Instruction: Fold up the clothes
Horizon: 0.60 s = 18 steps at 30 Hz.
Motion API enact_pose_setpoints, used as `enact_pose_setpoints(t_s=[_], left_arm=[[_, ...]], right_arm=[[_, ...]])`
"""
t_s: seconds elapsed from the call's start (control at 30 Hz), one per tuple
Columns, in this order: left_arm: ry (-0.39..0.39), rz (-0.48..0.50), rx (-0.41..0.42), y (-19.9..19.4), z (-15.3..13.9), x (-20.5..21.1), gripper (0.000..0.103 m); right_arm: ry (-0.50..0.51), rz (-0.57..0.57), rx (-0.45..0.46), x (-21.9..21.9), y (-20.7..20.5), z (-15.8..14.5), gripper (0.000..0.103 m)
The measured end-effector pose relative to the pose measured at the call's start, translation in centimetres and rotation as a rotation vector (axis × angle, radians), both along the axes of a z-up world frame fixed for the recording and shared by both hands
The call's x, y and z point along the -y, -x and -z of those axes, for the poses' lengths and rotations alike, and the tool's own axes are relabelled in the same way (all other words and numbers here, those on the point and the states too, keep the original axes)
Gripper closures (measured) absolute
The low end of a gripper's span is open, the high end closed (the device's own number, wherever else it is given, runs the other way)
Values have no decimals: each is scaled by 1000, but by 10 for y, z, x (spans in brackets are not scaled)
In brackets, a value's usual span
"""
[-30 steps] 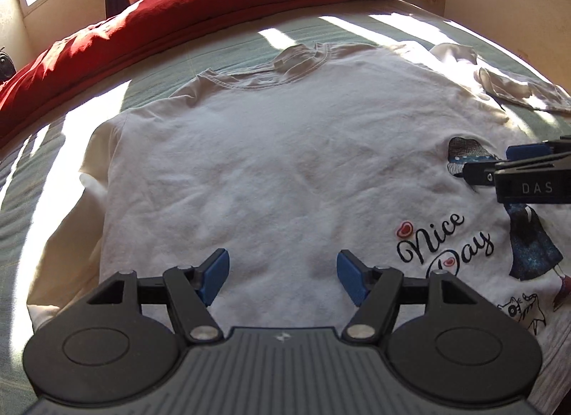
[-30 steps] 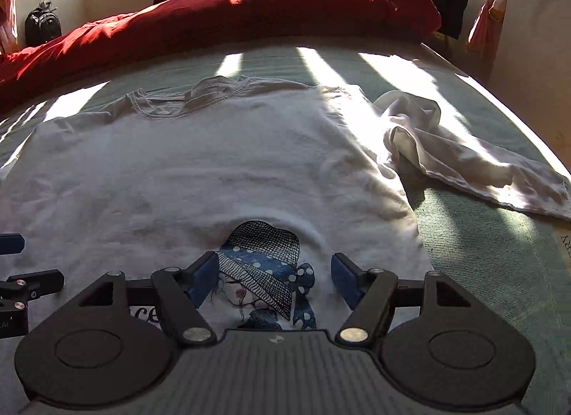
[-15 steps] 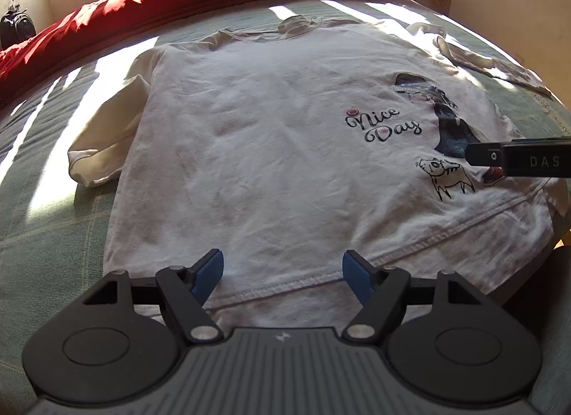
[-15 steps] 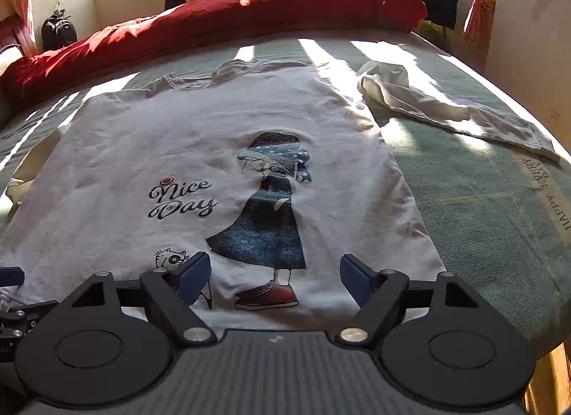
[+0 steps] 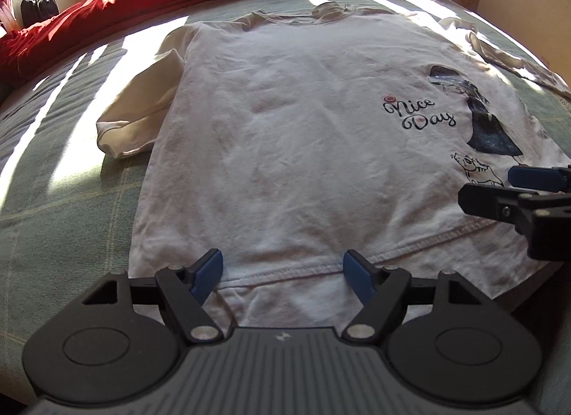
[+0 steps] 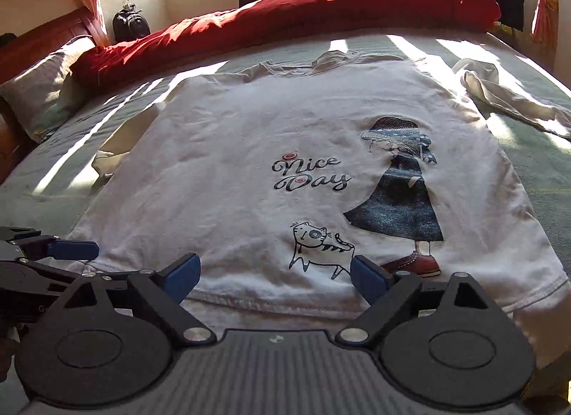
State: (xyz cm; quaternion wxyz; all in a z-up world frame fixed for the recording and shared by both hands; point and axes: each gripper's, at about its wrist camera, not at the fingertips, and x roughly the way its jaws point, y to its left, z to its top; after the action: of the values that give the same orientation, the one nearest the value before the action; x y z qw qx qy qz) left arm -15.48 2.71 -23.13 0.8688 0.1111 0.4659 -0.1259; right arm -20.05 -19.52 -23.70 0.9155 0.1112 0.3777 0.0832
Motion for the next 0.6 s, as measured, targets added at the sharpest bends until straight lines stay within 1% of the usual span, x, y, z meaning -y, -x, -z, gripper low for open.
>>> enact_pose_setpoints(t_s=[0.1,0.17,0.23,0.37,0.43,0.5,0.57,0.6], left_arm=[[-4,9,3,0,-1,3,27],[-3,16,1,1,-1,4,27],[-3,23,-3,2,-2,5,27],[-12,41,-7,2,-3,9,27],[-7,43,-10,2,-3,11,27],[-10,48,-10,3,-4,14,27],[-17,52,-11,4,-4,16,27],[-21,54,-12,4,-4,17,27]], right_arm=[[-59,167,18,49,3,-5,9],[-91,251,35,79,10,-9,10],[-139,328,57,119,20,-12,10],[-236,324,-18,180,18,0,10],[-357,273,-101,202,13,16,10],[-481,214,-160,209,10,30,10],[-551,142,-181,207,8,37,9],[-572,109,-207,204,6,39,9]])
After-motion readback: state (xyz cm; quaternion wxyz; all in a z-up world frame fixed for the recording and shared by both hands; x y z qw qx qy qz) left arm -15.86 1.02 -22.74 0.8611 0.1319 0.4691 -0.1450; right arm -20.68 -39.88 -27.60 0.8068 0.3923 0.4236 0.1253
